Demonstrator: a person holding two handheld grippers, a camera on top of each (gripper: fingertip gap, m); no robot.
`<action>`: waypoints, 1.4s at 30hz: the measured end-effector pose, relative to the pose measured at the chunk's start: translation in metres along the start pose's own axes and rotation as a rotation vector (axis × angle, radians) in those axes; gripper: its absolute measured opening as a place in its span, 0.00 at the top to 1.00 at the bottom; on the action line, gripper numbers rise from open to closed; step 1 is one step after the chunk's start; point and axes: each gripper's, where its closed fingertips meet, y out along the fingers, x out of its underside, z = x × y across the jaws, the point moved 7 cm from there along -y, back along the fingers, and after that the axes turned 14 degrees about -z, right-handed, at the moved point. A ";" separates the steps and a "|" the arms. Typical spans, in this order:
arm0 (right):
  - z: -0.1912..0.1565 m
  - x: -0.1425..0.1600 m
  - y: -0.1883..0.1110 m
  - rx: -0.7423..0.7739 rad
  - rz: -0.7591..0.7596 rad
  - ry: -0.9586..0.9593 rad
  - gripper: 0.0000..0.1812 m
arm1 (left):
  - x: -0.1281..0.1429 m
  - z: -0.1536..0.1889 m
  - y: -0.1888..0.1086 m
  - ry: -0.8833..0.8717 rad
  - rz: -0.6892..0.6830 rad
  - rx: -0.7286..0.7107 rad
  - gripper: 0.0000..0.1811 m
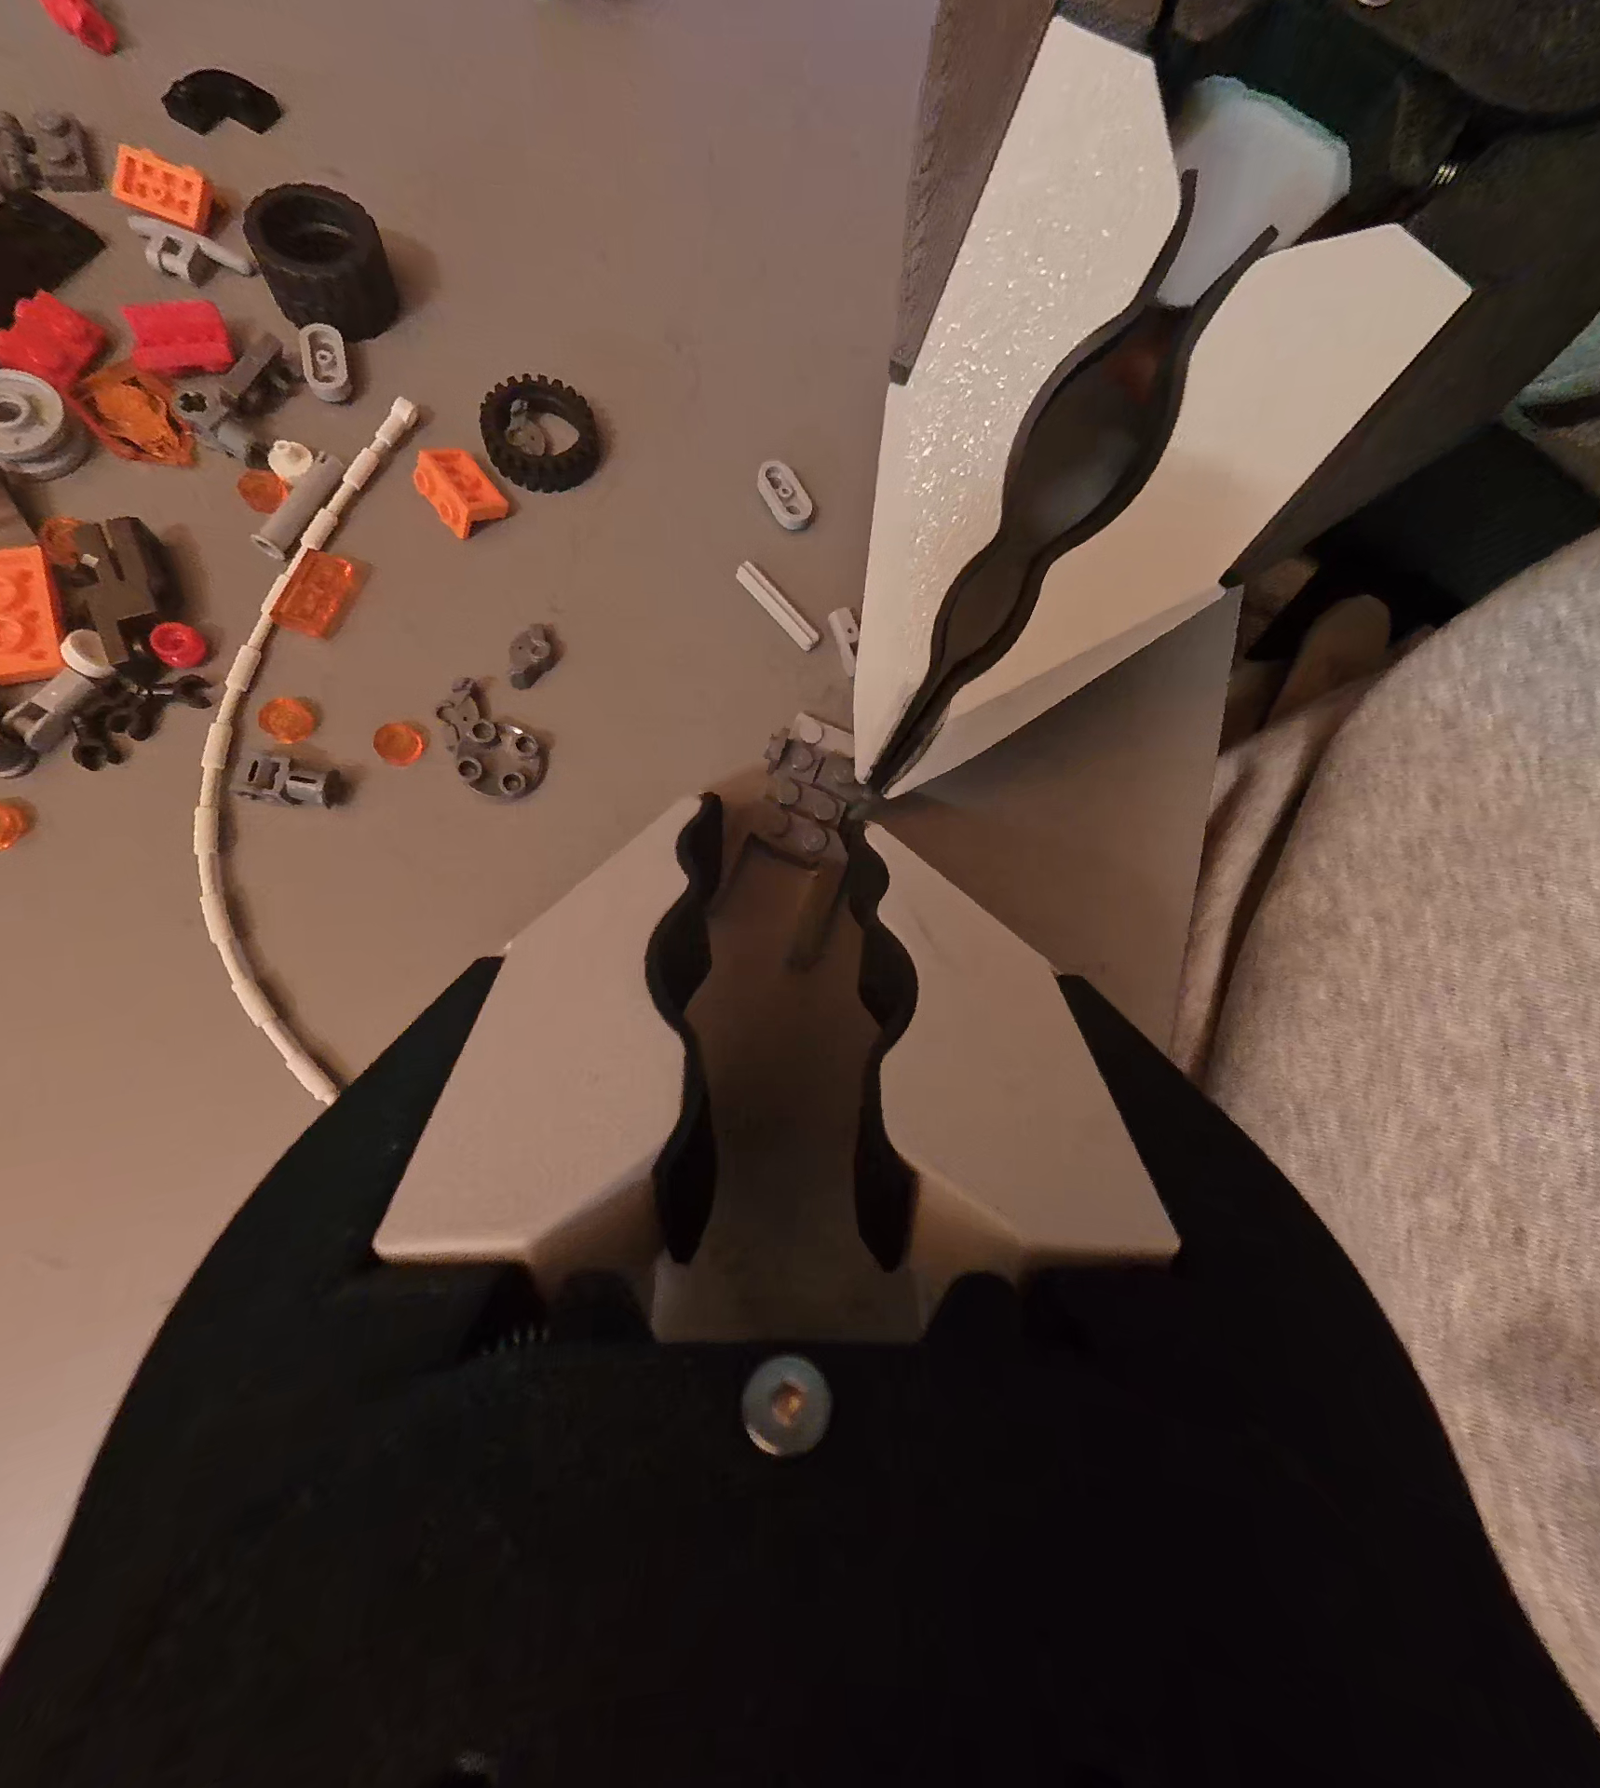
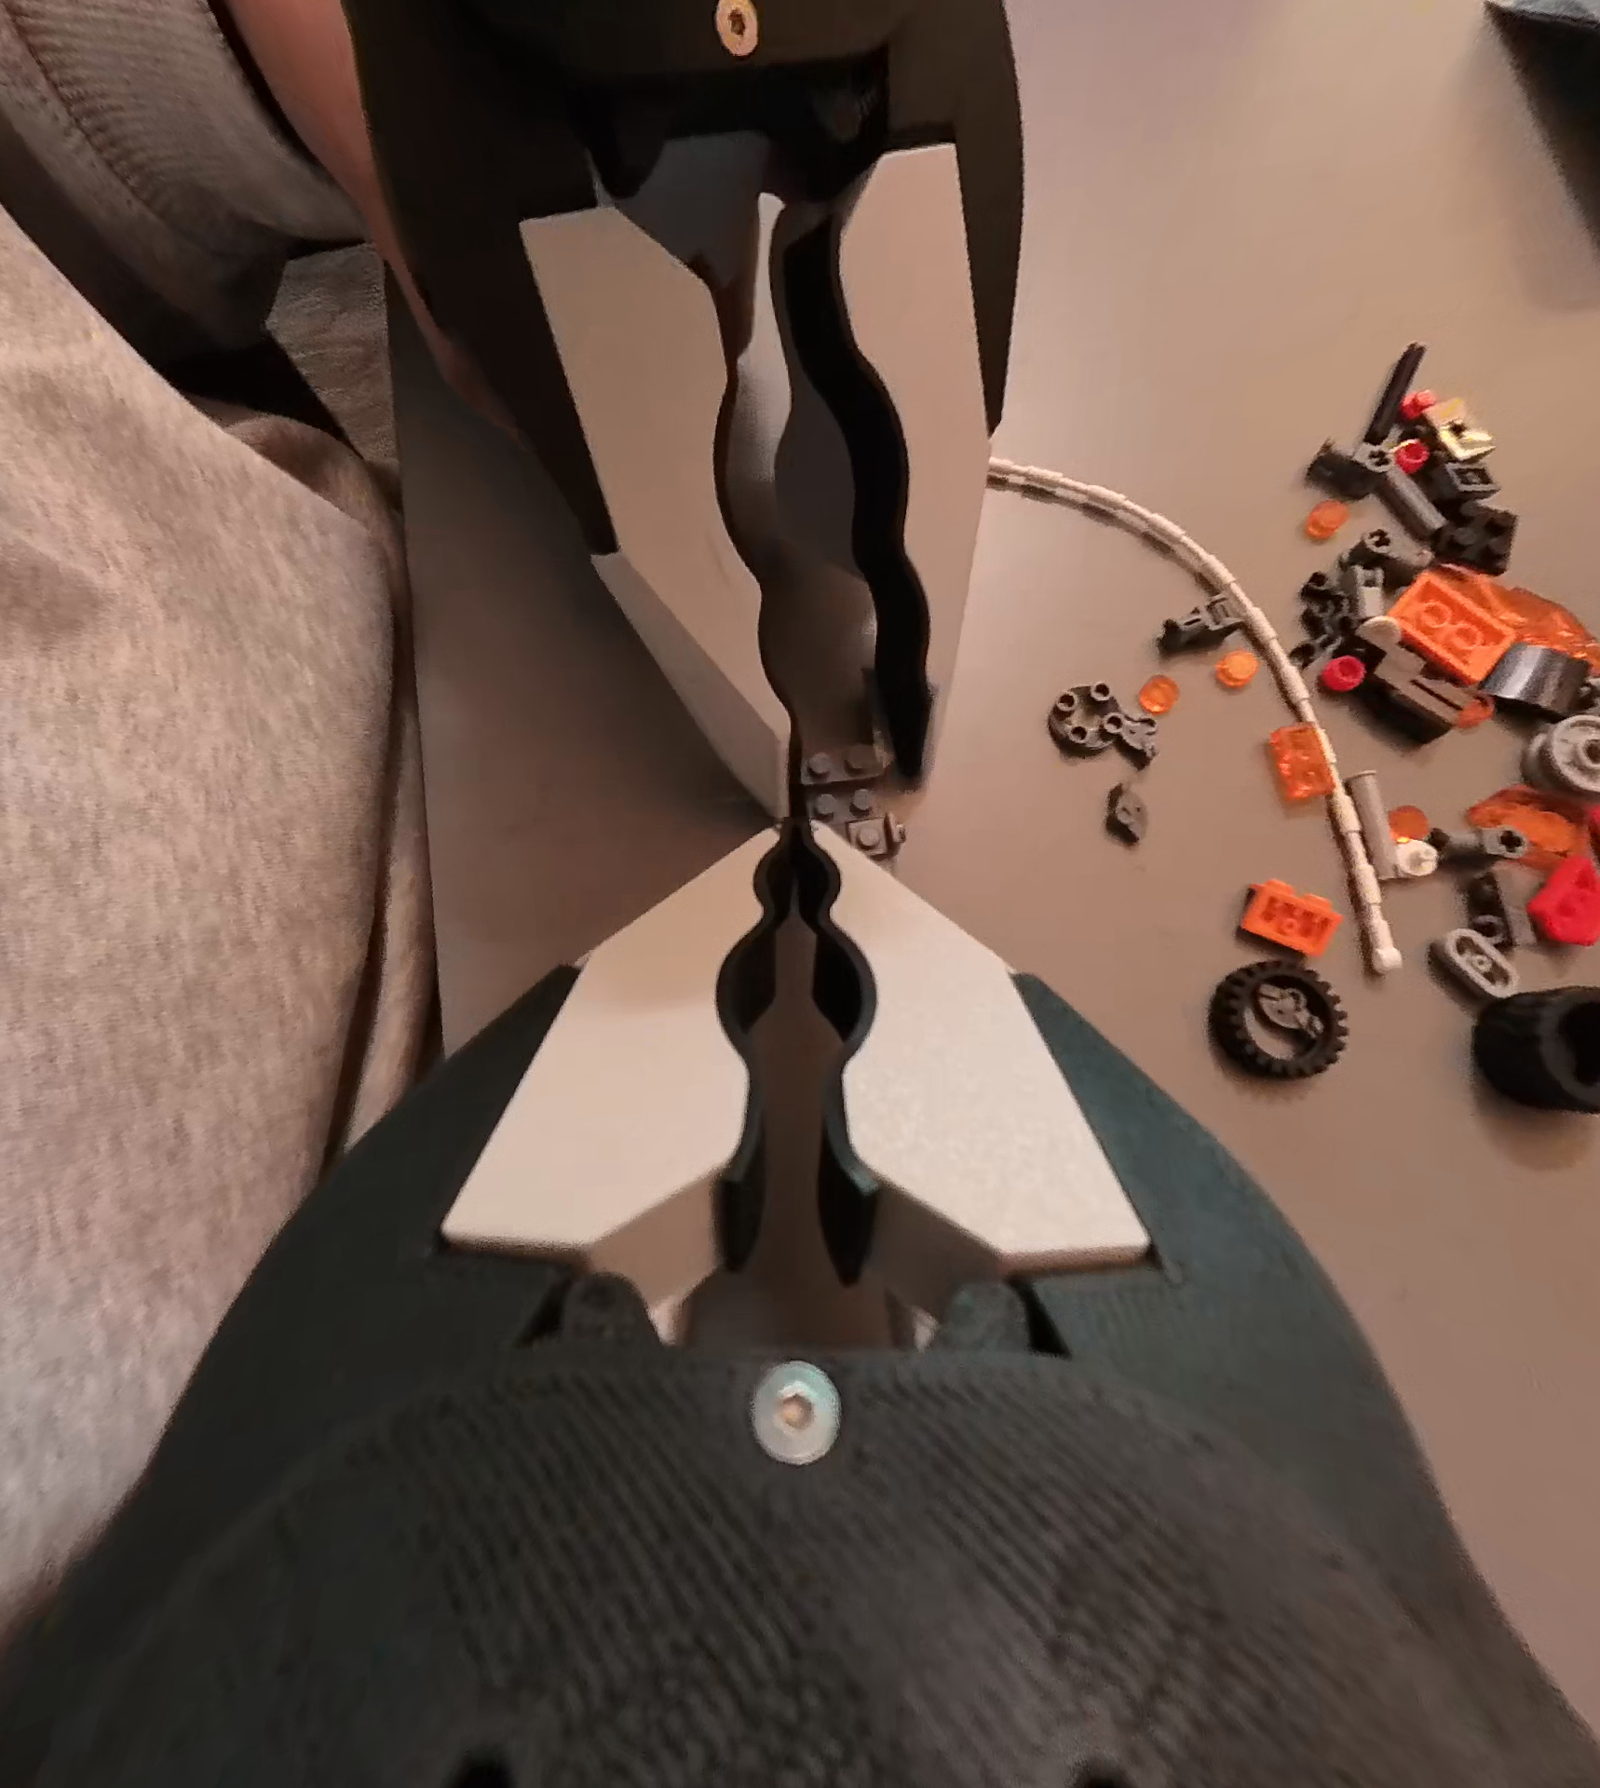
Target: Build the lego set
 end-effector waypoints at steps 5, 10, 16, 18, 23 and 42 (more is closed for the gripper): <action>0.002 -0.002 -0.001 -0.031 -0.026 -0.027 1.00 | 0.000 0.000 0.000 -0.005 0.000 0.015 0.87; 0.004 -0.002 -0.003 0.009 -0.055 -0.057 0.97 | 0.000 0.000 0.000 -0.004 0.000 0.015 0.87; 0.002 -0.003 -0.002 0.008 -0.058 -0.072 0.98 | 0.000 0.000 0.000 -0.006 0.000 0.017 0.87; 0.002 -0.004 -0.003 0.006 -0.066 -0.078 0.98 | 0.000 0.000 0.000 -0.006 0.000 0.017 0.87; 0.002 -0.006 -0.002 -0.046 -0.090 -0.069 1.00 | 0.000 0.000 0.000 -0.003 0.000 0.013 0.87; 0.004 -0.010 -0.005 -0.037 -0.128 -0.125 1.00 | 0.000 -0.001 0.000 -0.008 0.001 0.024 0.87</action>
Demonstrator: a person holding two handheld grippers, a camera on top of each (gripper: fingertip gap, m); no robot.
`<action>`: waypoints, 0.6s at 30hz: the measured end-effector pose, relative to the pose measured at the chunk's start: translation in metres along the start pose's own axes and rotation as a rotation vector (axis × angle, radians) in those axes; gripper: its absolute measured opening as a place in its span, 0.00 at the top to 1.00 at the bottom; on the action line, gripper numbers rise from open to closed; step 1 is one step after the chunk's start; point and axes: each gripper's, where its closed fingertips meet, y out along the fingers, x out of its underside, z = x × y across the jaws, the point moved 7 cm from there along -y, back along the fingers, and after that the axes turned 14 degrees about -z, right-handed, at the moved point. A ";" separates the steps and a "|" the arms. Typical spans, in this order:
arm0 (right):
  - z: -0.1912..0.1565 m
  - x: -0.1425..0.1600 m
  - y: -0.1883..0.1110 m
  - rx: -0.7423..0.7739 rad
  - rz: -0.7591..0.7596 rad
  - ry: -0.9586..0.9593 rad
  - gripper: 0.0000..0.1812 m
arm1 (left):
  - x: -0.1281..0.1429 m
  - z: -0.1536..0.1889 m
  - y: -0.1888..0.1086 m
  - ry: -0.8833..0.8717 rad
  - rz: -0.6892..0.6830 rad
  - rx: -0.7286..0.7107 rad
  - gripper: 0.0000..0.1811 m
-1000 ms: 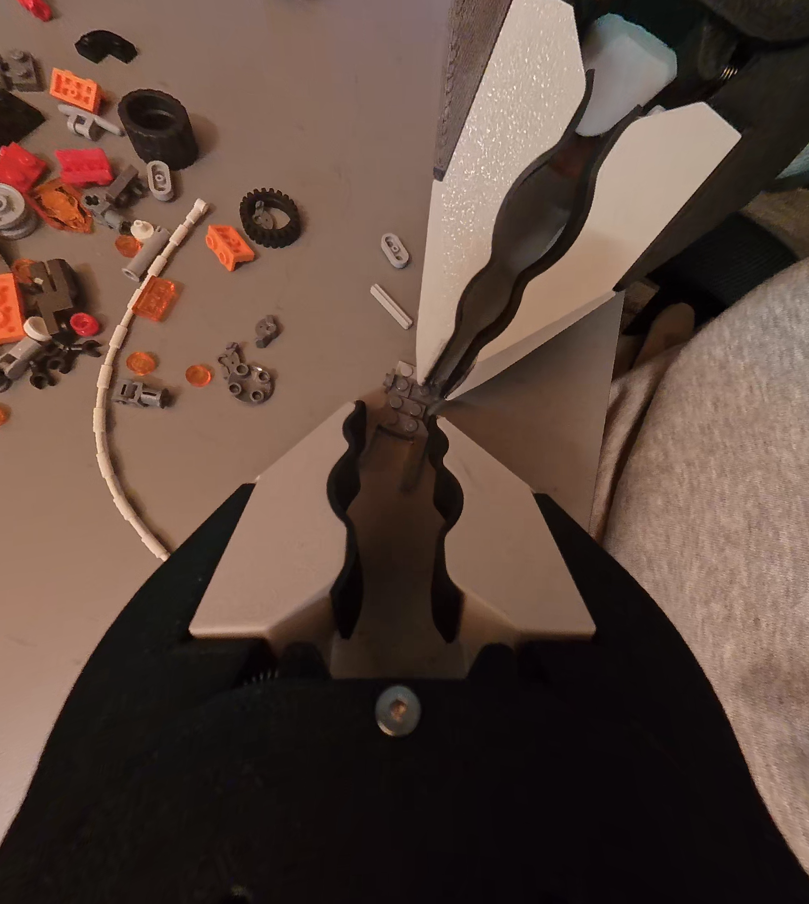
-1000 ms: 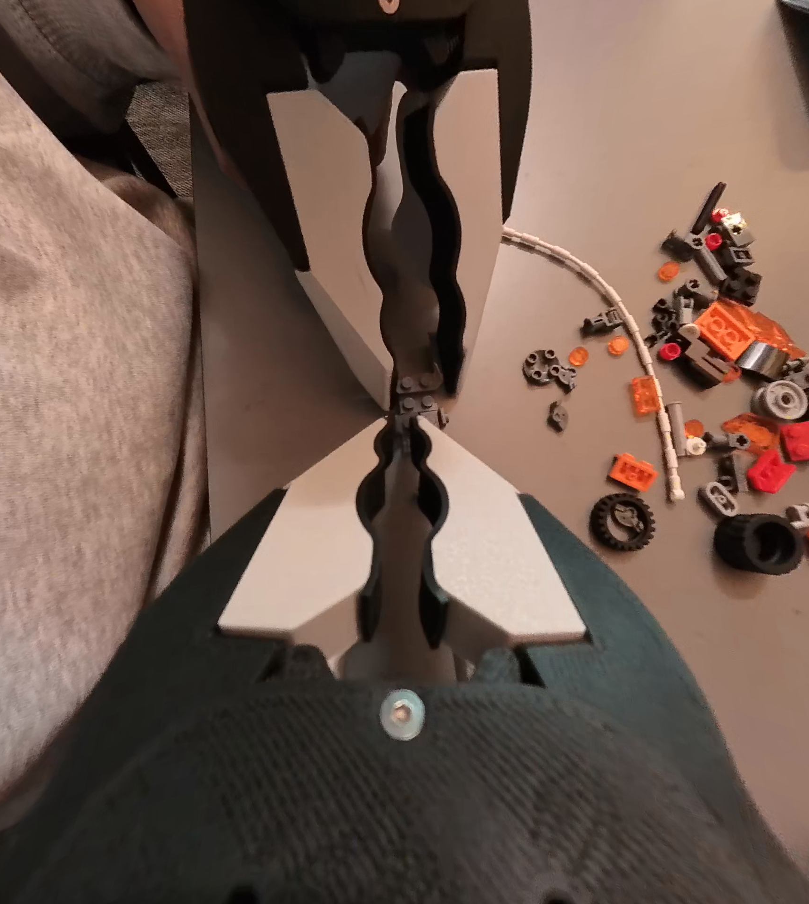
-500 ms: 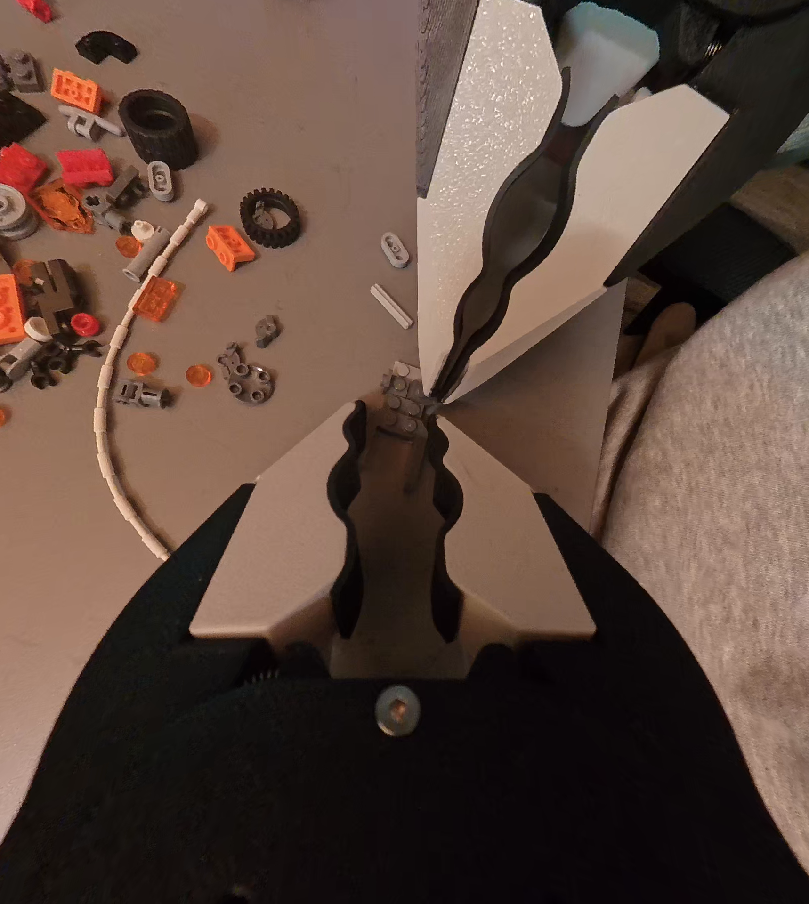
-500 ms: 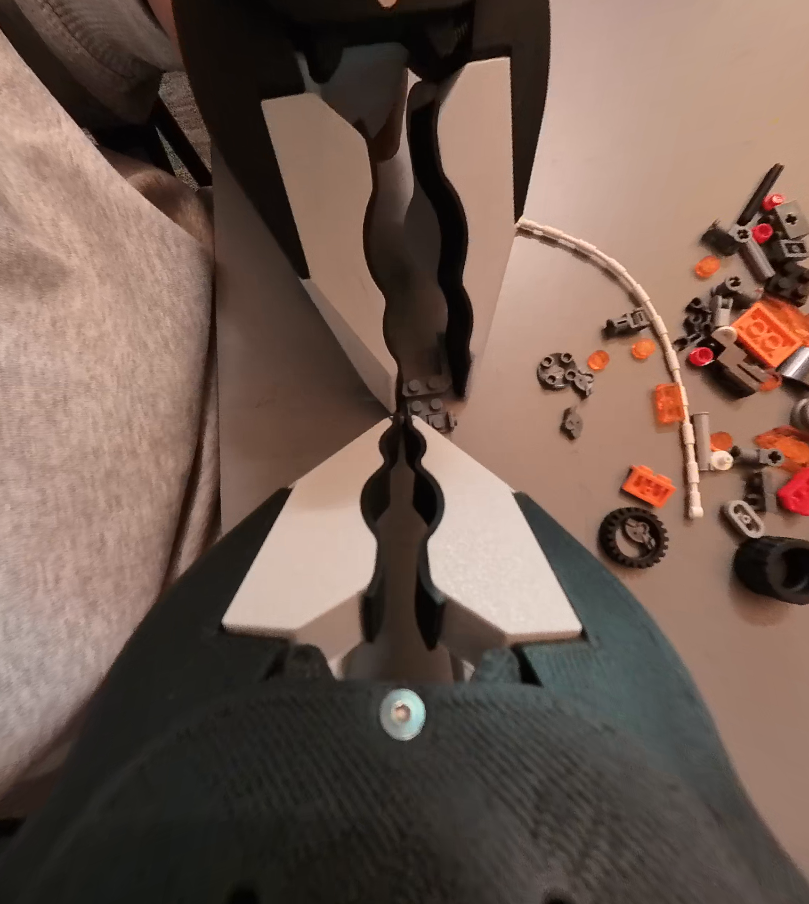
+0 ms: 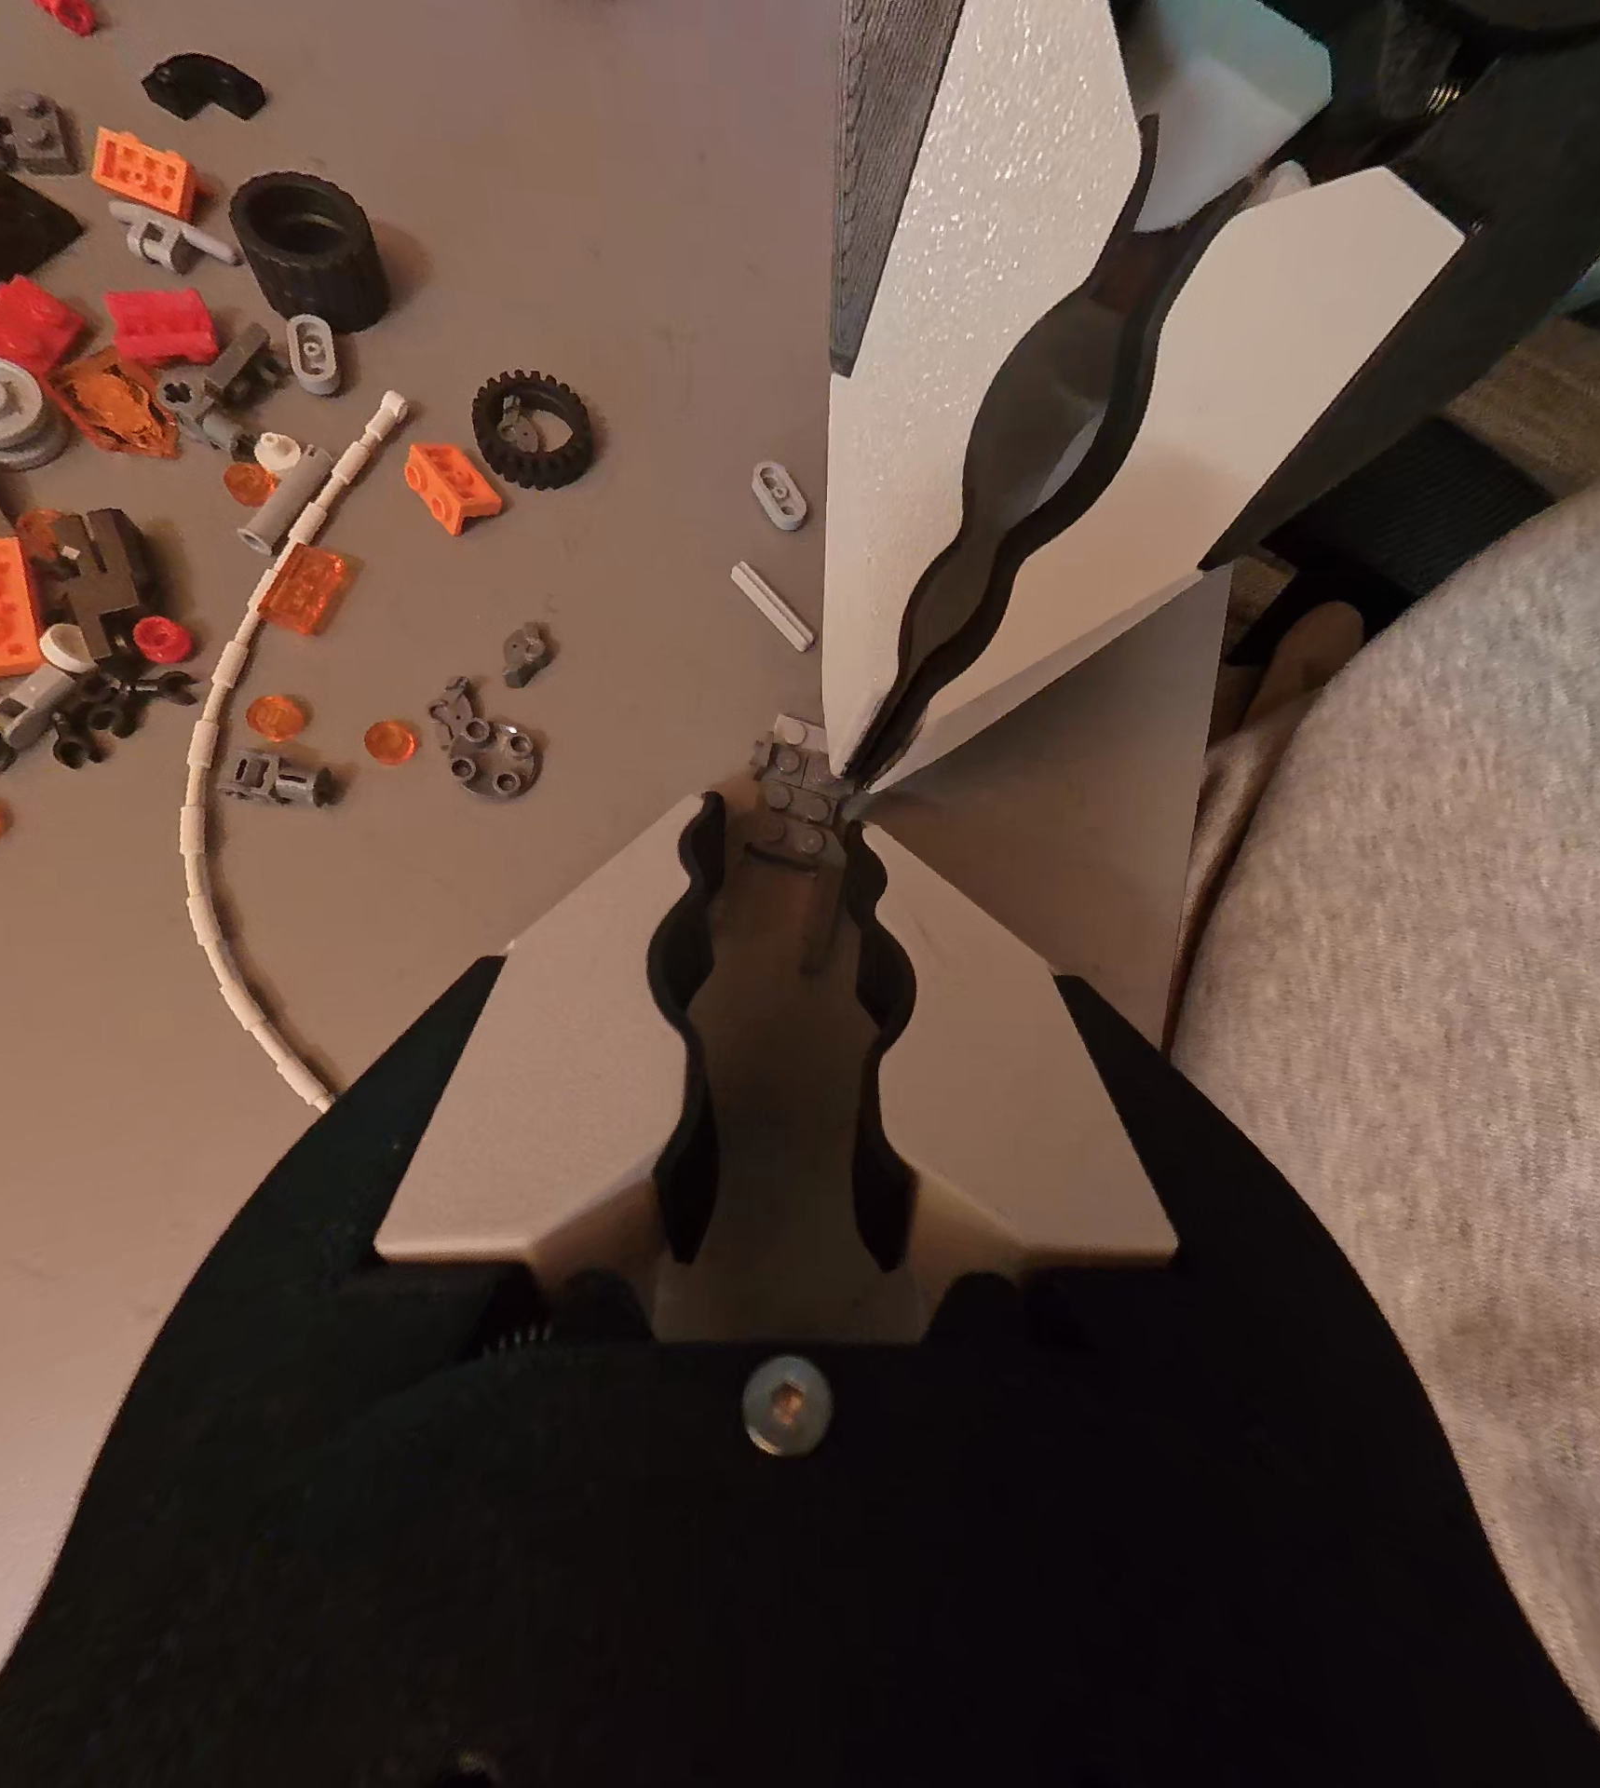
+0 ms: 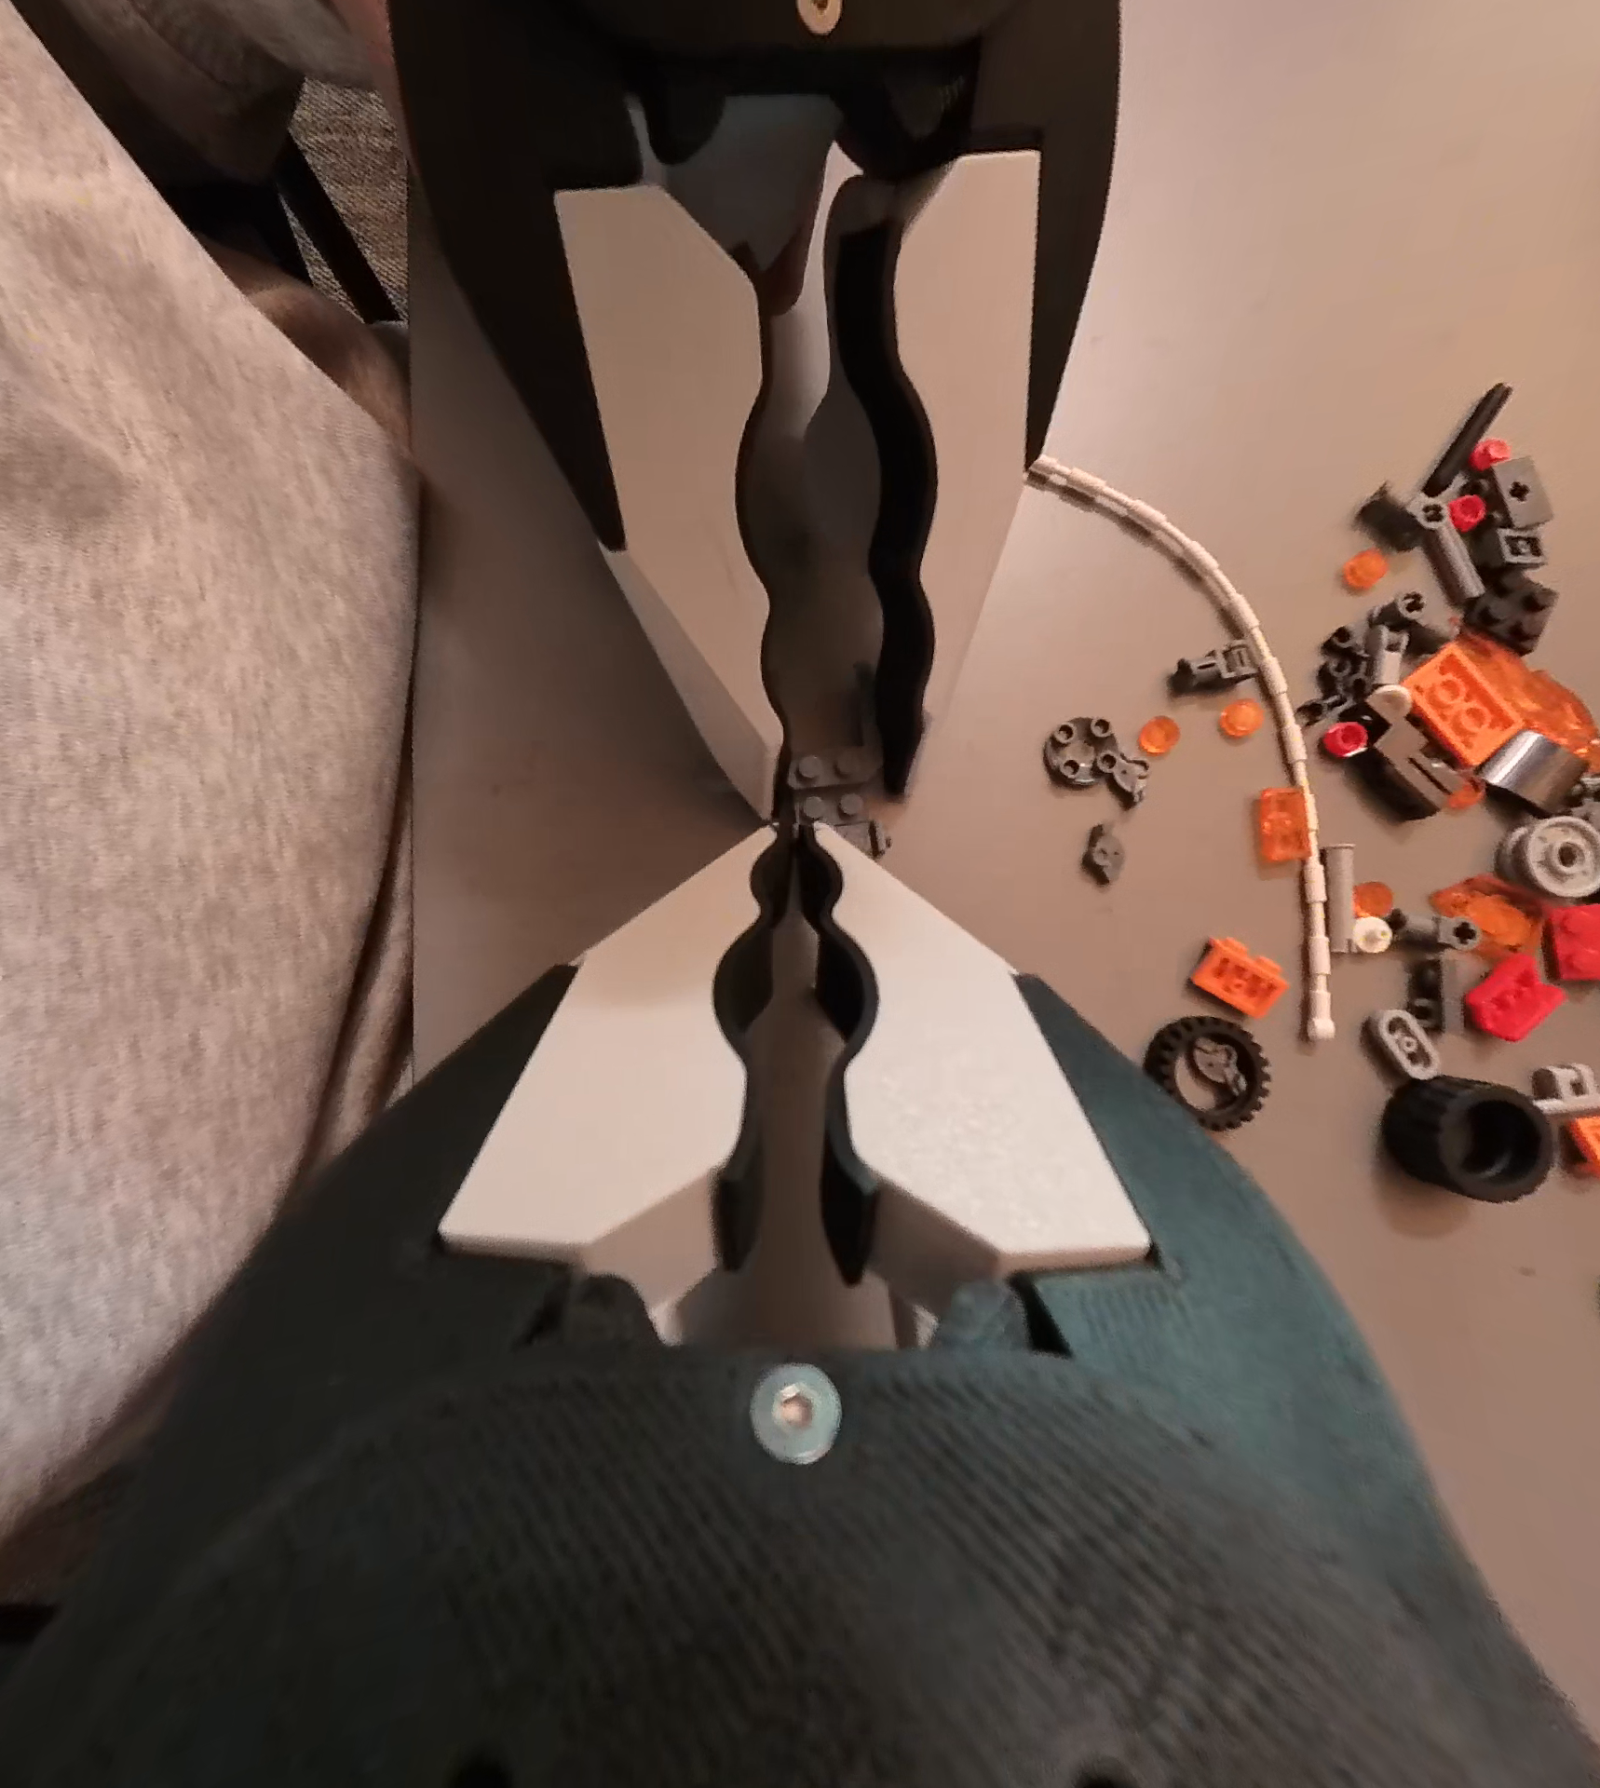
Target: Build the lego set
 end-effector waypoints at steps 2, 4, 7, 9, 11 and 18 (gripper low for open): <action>0.000 0.000 0.000 0.000 -0.001 -0.004 1.00 | 0.000 0.000 0.000 0.001 0.000 -0.001 0.87; 0.001 0.000 0.000 -0.002 -0.001 -0.005 1.00 | 0.000 0.000 0.000 0.001 0.000 -0.002 0.87; 0.002 0.001 0.000 -0.011 -0.001 -0.004 0.99 | 0.000 0.000 0.000 0.000 0.000 -0.002 0.87; 0.001 0.001 0.001 -0.029 0.002 -0.004 1.00 | 0.000 0.000 0.000 -0.002 0.000 0.001 0.87; 0.003 0.002 0.001 -0.052 0.012 0.011 1.00 | 0.000 -0.001 0.000 -0.006 0.000 0.008 0.87; 0.006 0.003 0.001 -0.155 0.025 0.064 1.00 | 0.000 0.001 0.000 0.006 -0.004 0.021 0.87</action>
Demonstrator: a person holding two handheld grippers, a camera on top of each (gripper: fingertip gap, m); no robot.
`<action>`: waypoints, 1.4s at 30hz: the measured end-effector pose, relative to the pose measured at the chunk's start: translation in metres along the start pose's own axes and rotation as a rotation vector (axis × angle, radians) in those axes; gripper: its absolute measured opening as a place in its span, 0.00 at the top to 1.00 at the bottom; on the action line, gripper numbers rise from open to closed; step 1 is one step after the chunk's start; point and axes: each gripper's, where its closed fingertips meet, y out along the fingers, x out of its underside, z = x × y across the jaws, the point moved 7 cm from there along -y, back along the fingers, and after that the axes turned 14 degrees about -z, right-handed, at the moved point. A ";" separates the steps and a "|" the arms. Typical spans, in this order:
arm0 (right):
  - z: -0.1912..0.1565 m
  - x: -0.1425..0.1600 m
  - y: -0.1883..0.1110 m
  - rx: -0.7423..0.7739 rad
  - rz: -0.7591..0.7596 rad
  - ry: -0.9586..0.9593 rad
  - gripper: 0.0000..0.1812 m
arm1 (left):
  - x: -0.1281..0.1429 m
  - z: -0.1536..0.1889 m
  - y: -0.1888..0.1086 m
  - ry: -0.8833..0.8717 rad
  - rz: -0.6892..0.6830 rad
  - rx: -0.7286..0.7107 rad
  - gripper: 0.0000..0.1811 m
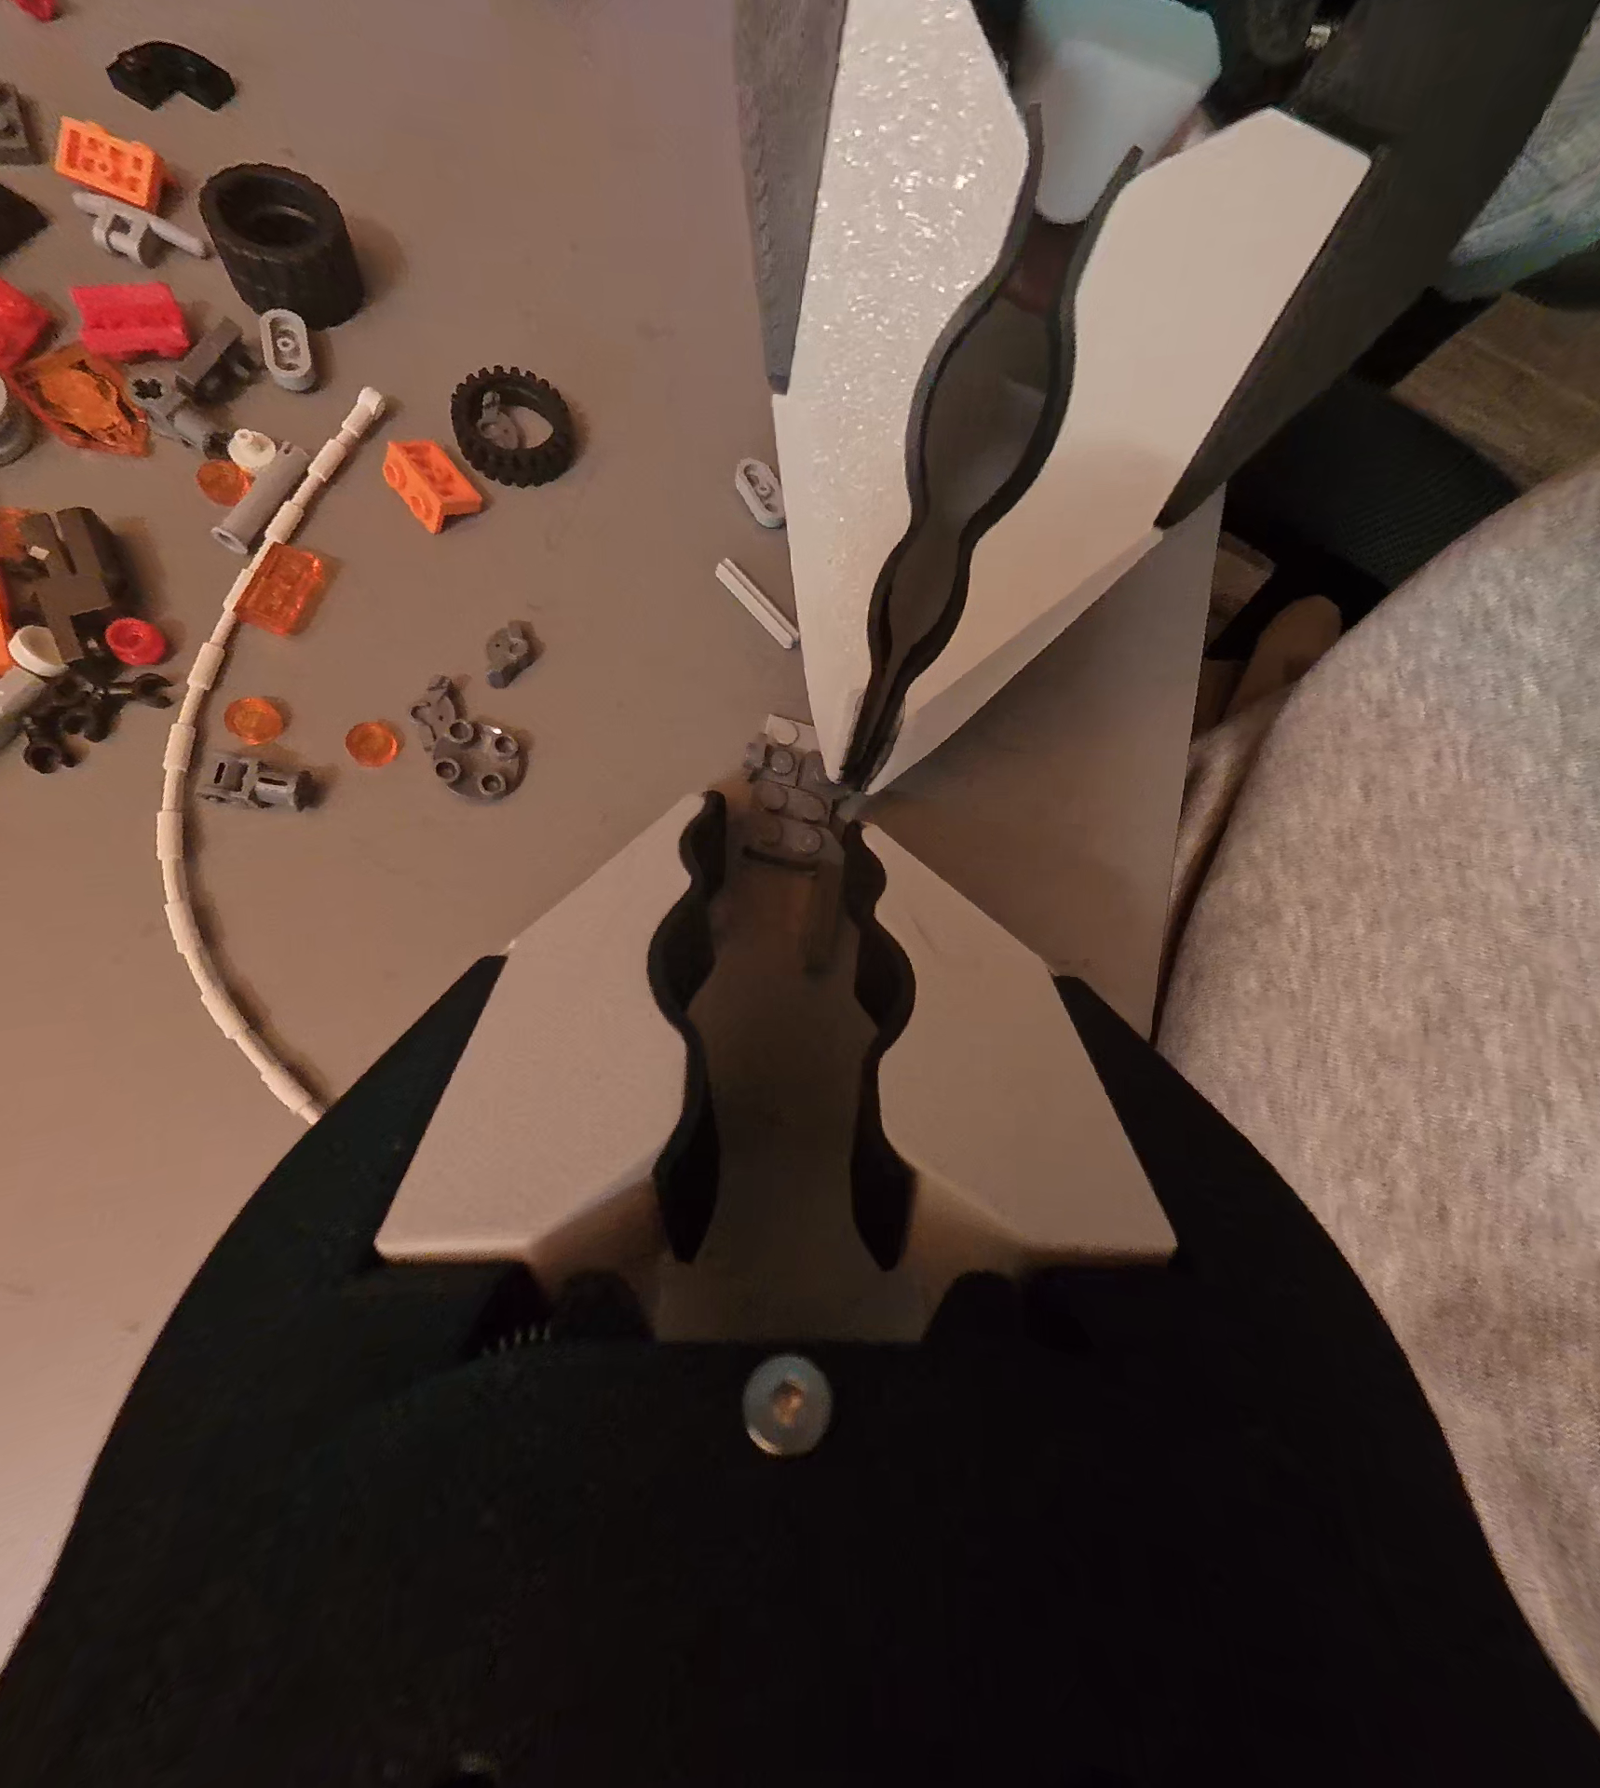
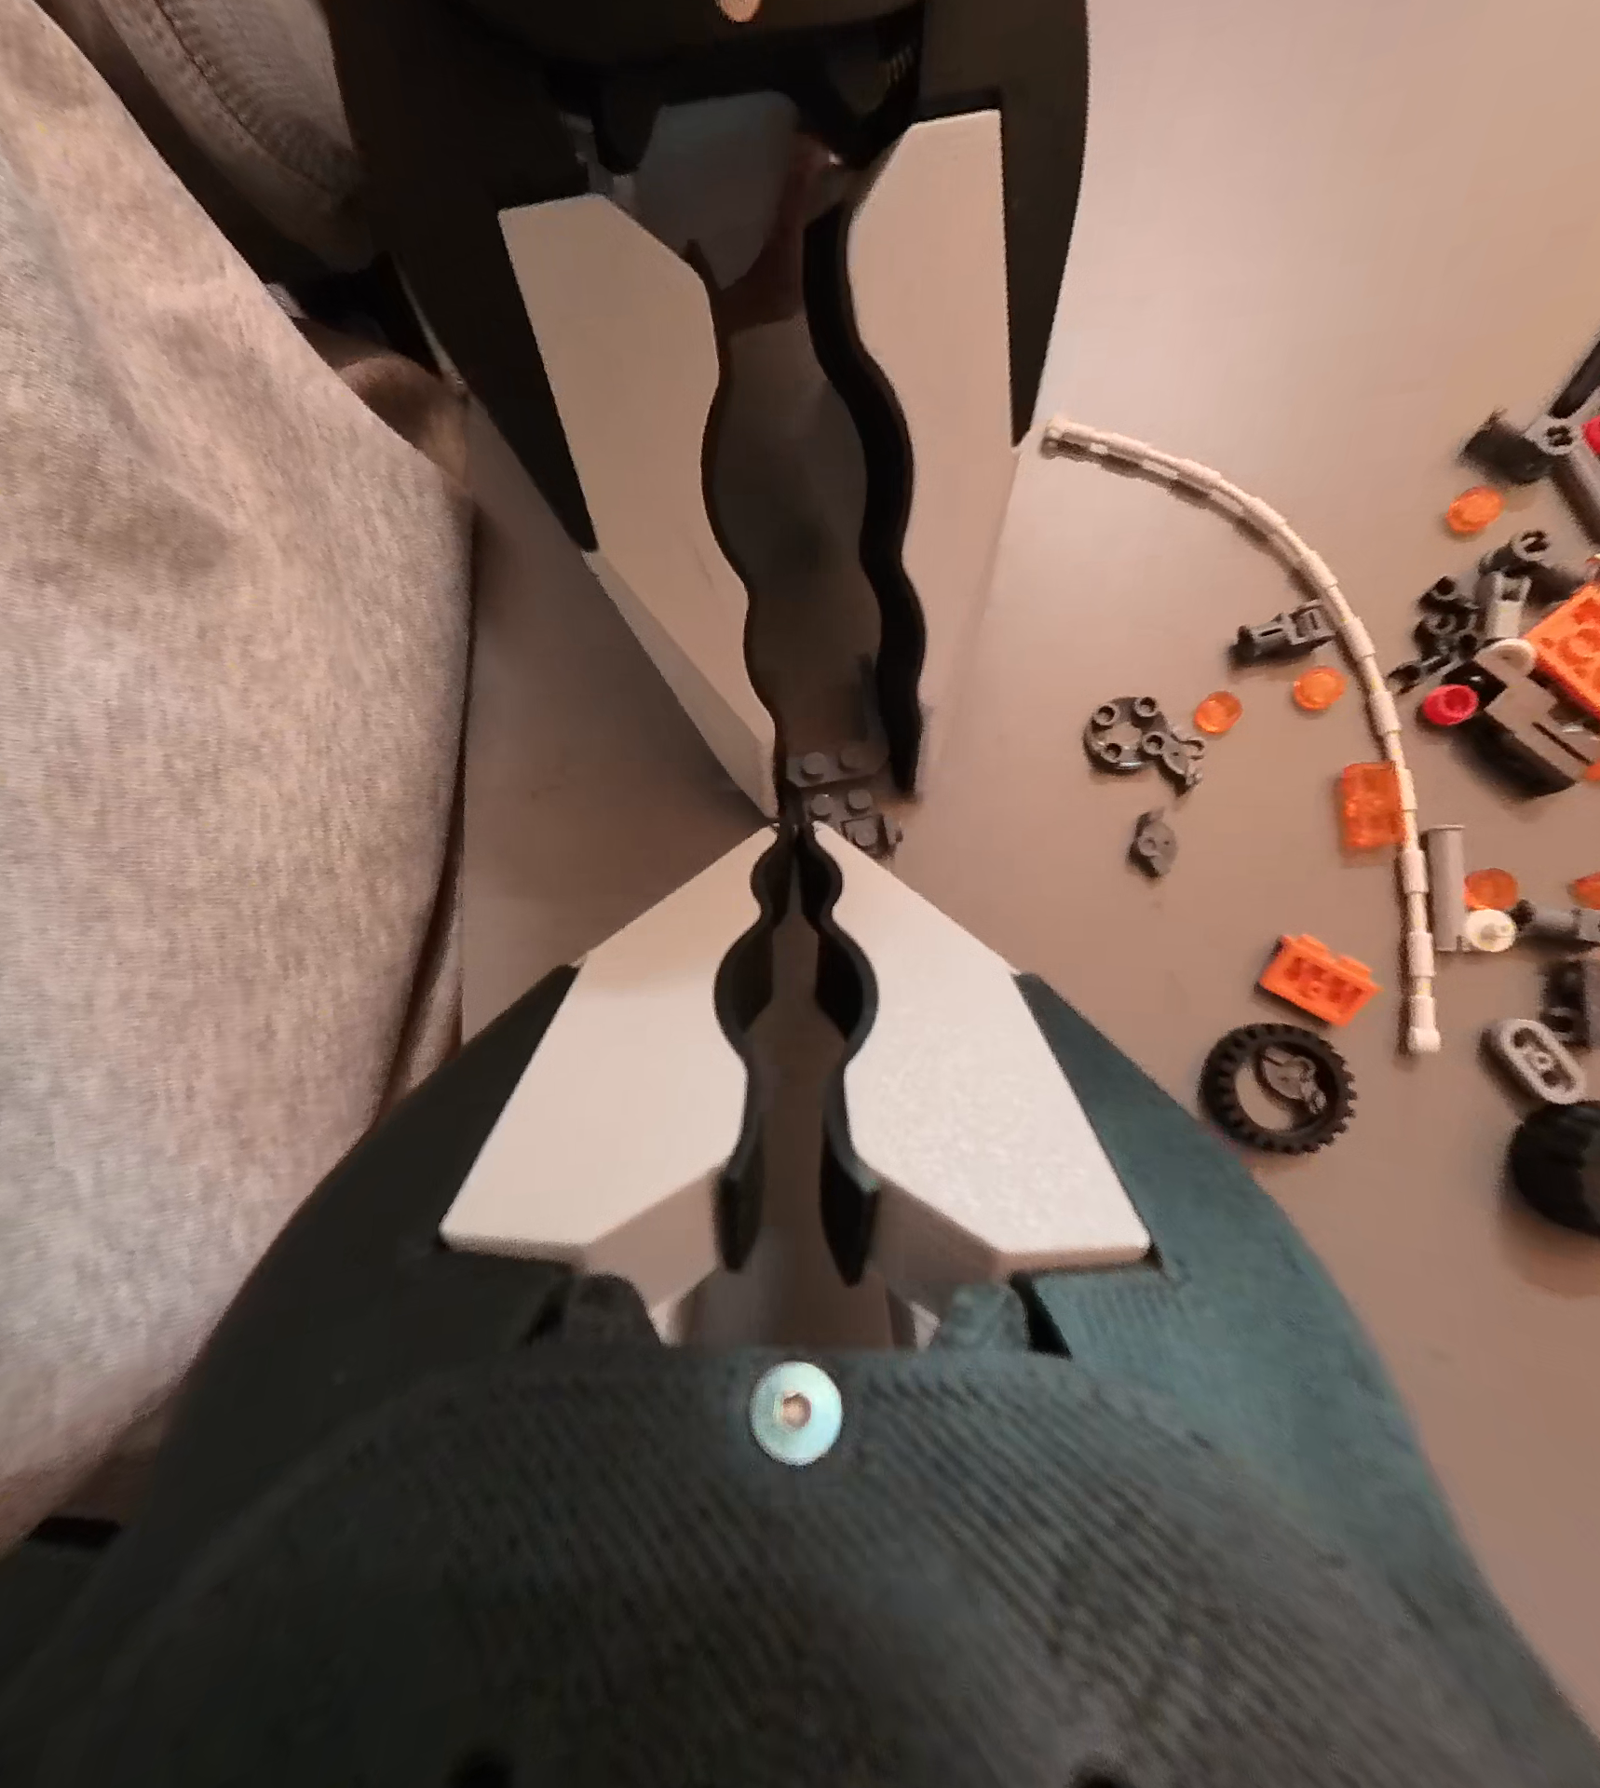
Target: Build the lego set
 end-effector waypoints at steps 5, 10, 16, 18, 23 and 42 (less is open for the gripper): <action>0.005 0.000 -0.001 -0.103 -0.013 0.018 1.00 | 0.000 0.001 0.000 0.013 -0.004 0.008 0.87; 0.011 -0.001 0.000 -0.224 -0.027 0.025 1.00 | 0.000 0.002 0.001 0.021 -0.006 0.015 0.87; 0.021 0.002 0.002 -0.384 -0.003 0.081 1.00 | 0.000 0.002 0.001 0.020 -0.006 0.019 0.87; 0.023 0.002 0.003 -0.412 -0.002 0.084 1.00 | 0.000 0.003 0.001 0.025 -0.007 0.013 0.87; 0.023 0.001 0.004 -0.410 -0.021 0.062 1.00 | 0.000 0.002 0.001 0.021 -0.006 0.018 0.87; 0.015 0.002 0.000 -0.247 0.000 -0.007 0.98 | 0.000 0.002 0.001 0.013 -0.005 0.028 0.88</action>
